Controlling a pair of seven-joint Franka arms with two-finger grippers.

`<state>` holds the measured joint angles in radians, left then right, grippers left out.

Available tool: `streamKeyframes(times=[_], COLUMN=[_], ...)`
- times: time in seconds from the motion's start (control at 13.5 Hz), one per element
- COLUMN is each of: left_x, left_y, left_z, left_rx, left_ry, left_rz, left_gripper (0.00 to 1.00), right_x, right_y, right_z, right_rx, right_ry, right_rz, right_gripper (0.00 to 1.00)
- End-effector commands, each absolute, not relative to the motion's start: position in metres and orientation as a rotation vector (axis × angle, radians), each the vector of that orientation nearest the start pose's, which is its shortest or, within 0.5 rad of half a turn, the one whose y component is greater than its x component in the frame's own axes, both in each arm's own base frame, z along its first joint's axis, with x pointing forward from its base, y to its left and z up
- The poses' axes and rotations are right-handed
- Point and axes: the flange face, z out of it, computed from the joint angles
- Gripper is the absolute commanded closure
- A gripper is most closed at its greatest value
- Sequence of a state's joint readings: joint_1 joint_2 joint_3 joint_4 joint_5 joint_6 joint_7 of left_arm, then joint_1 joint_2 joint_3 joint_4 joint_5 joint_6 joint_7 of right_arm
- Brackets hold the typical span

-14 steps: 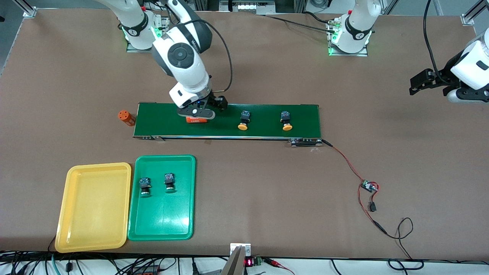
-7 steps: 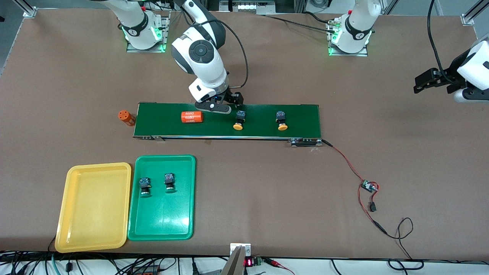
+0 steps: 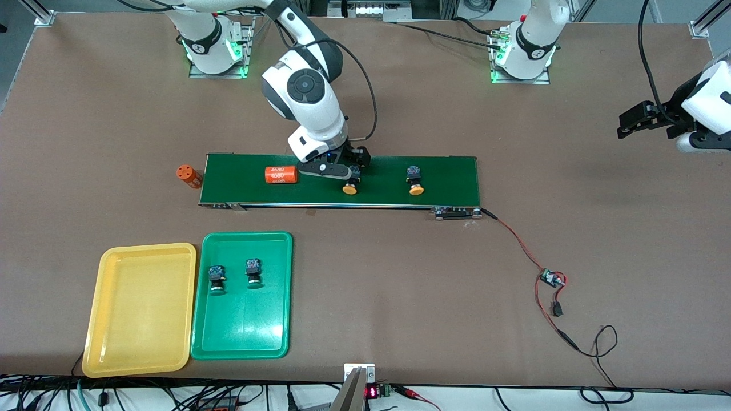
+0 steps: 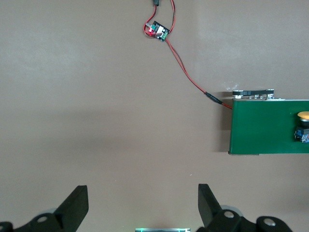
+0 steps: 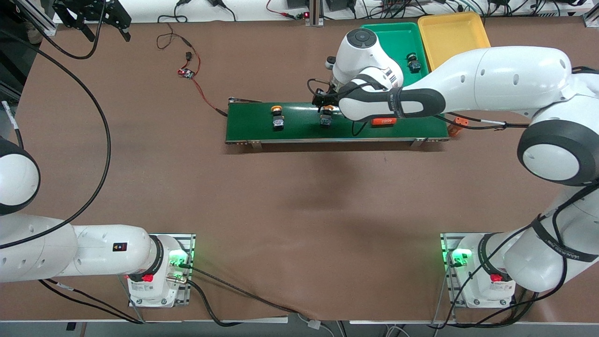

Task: Sort buttons by color to trays
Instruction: 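Grasp a yellow button on the belt with the right gripper while the left gripper withdraws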

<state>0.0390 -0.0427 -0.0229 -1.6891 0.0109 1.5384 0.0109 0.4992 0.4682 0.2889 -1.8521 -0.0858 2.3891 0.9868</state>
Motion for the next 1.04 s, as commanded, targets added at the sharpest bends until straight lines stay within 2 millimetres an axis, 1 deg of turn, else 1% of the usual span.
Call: streamKeyframes(times=[0.0,0.15,0.22,0.3,0.37,0.44,0.52,0.59,0.67,0.74,0.89,0.96], left_x=[0.53,0.53,0.53,0.531,0.531,0.531,0.531,0.531,0.531,0.531,0.531,0.531], left_y=[0.012,0.009,0.006,0.005,0.004,0.003,0.002,0.002,0.001,0.002,0.003,0.002], left_z=[0.598,0.598,0.599,0.599,0.599,0.6,0.6,0.6,0.6,0.599,0.599,0.599], left_rx=[-3.106,-3.105,-3.105,-3.104,-3.104,-3.104,-3.104,-3.104,-3.104,-3.103,-3.104,-3.103], left_ry=[0.019,0.026,0.028,0.028,0.026,0.028,0.031,0.028,0.031,0.028,0.026,0.028], left_rz=[0.175,0.175,0.17,0.17,0.17,0.165,0.165,0.165,0.165,0.17,0.17,0.17], left_gripper=[0.0,0.0,0.0,0.0,0.0,0.0,0.0,0.0,0.0,0.0,0.0,0.0], right_x=[0.473,0.472,0.471,0.471,0.471,0.471,0.474,0.478,0.483,0.487,0.495,0.503], right_y=[0.459,0.46,0.459,0.458,0.458,0.458,0.455,0.45,0.446,0.442,0.435,0.429], right_z=[0.268,0.258,0.252,0.248,0.246,0.246,0.246,0.246,0.252,0.255,0.263,0.272], right_rx=[-3.031,-3.039,-3.046,-3.05,-3.054,-3.055,-3.056,-3.058,-3.057,-3.055,-3.048,-3.039], right_ry=[0.254,0.249,0.248,0.251,0.241,0.237,0.239,0.227,0.204,0.196,0.209,0.216], right_rz=[-0.019,-0.002,0.01,0.017,0.017,0.018,0.019,0.017,0.006,-0.002,-0.019,-0.04], right_gripper=[0.0,0.06,0.1,0.18,0.28,0.43,0.62,0.73,0.82,0.86,0.89,0.89])
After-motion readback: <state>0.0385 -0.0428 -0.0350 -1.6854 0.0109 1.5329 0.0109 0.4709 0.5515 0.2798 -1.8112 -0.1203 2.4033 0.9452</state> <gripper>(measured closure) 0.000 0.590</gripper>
